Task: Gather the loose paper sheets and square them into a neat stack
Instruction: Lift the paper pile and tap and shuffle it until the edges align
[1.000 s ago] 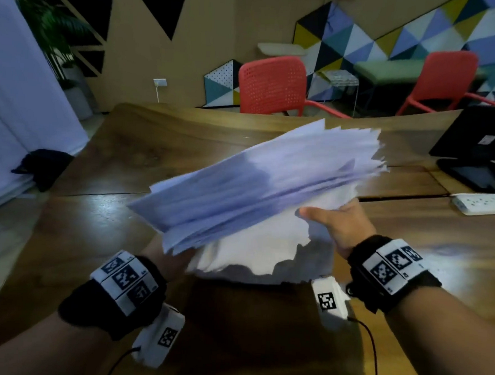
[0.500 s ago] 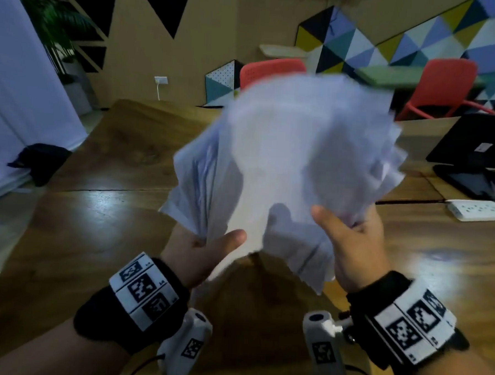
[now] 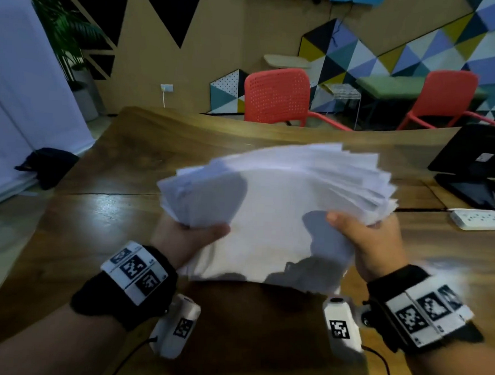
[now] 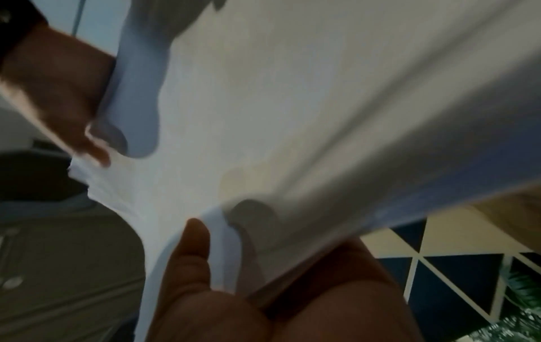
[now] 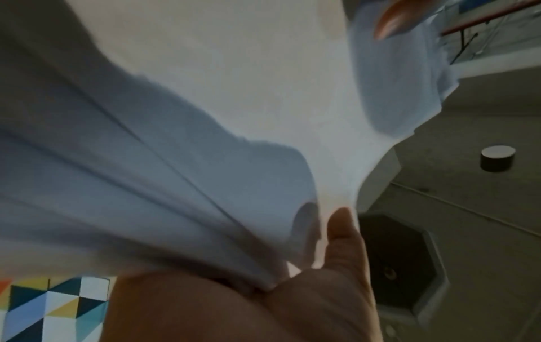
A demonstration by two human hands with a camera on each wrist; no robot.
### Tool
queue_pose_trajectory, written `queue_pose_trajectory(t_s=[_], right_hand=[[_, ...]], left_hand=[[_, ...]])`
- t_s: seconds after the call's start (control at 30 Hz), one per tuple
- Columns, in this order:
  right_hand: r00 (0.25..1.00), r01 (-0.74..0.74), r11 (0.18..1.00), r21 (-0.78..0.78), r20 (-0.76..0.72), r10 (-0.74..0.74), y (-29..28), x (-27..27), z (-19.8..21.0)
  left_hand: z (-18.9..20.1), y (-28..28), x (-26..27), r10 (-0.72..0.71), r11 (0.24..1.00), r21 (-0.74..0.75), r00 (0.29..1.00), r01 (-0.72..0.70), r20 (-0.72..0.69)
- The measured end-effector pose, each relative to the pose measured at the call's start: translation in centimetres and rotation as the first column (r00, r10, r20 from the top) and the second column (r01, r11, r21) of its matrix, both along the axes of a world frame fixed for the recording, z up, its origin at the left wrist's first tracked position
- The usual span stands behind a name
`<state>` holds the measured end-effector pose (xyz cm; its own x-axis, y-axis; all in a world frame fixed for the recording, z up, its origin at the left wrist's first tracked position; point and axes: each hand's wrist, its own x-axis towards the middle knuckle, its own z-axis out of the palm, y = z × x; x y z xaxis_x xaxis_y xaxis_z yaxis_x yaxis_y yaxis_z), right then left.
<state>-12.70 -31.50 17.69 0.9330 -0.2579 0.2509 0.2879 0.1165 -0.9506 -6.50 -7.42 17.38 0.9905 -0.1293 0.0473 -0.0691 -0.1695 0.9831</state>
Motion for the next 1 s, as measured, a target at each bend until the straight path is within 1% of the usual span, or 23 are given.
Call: queue_pose_trajectory(t_s=[0.07,0.1,0.13,0.2,0.3,0.4,0.47,0.5,0.57,0.67,0.7,0.73,0.8,0.87,0.93,1.0], right_hand=[[1.000,0.024,0.998,0.052,-0.007,-0.024,0.5,0.2,-0.4],[0.999,0.040,0.996,0.083,0.015,-0.042,0.8,0.4,-0.1],[0.997,0.060,0.992,0.108,0.038,-0.065,0.9,0.5,0.3],[0.988,0.111,0.982,0.152,0.090,-0.126,1.0,0.6,1.6],[0.974,0.159,0.972,0.175,0.131,-0.183,0.9,0.7,3.6],[0.954,0.262,0.961,0.094,0.124,-0.272,1.0,1.2,5.1],[0.936,0.319,0.947,0.030,0.144,-0.320,1.3,1.6,5.0],[0.929,0.339,0.940,0.035,0.146,-0.340,1.4,1.7,4.9],[0.917,0.370,0.922,0.109,0.115,-0.382,1.6,1.7,4.8],[0.893,0.429,0.863,0.265,0.021,-0.450,1.0,1.7,4.6],[0.896,0.428,0.862,0.271,0.000,-0.444,0.7,1.7,4.6],[0.898,0.429,0.865,0.259,-0.025,-0.438,0.6,1.7,4.7],[0.910,0.413,0.897,0.158,-0.034,-0.413,0.2,1.8,4.9],[0.933,0.359,0.933,0.002,0.000,-0.359,-0.1,1.6,5.6],[0.966,0.259,0.954,-0.151,0.053,-0.254,-0.3,1.8,6.7],[0.983,0.180,0.922,-0.344,0.040,-0.177,-0.2,2.5,7.3]], left_hand=[[-1.0,-0.5,0.1,-0.012,0.992,0.124,0.999,0.017,-0.039],[-1.4,-0.6,0.1,0.016,0.987,0.162,0.999,-0.010,-0.032],[-1.6,-0.6,0.2,0.042,0.985,0.166,0.999,-0.037,-0.027],[-1.5,-0.5,0.3,0.078,0.991,0.108,0.997,-0.075,-0.022],[-1.5,-0.3,0.5,0.049,0.995,0.085,0.999,-0.049,0.010],[-1.4,-0.3,0.4,0.025,0.998,0.049,1.000,-0.026,0.016],[-1.4,-0.4,0.3,0.048,0.998,0.030,0.999,-0.048,0.016],[-1.4,-0.4,0.3,0.061,0.998,0.018,0.998,-0.061,0.012],[-1.6,-0.4,0.4,0.080,0.997,-0.018,0.997,-0.081,-0.015],[-2.2,-0.4,0.7,0.086,0.995,-0.034,0.994,-0.089,-0.063],[-2.3,-0.4,0.8,0.082,0.996,-0.032,0.994,-0.084,-0.071],[-2.5,-0.4,0.9,0.082,0.996,-0.035,0.994,-0.085,-0.074],[-2.7,-0.5,1.0,0.087,0.994,-0.054,0.993,-0.092,-0.081],[-2.5,-0.6,1.1,0.100,0.992,-0.062,0.990,-0.107,-0.101],[-2.1,-0.8,1.4,0.112,0.992,-0.052,0.989,-0.117,-0.099],[-2.0,-0.9,1.5,0.101,0.993,-0.047,0.991,-0.105,-0.086]])
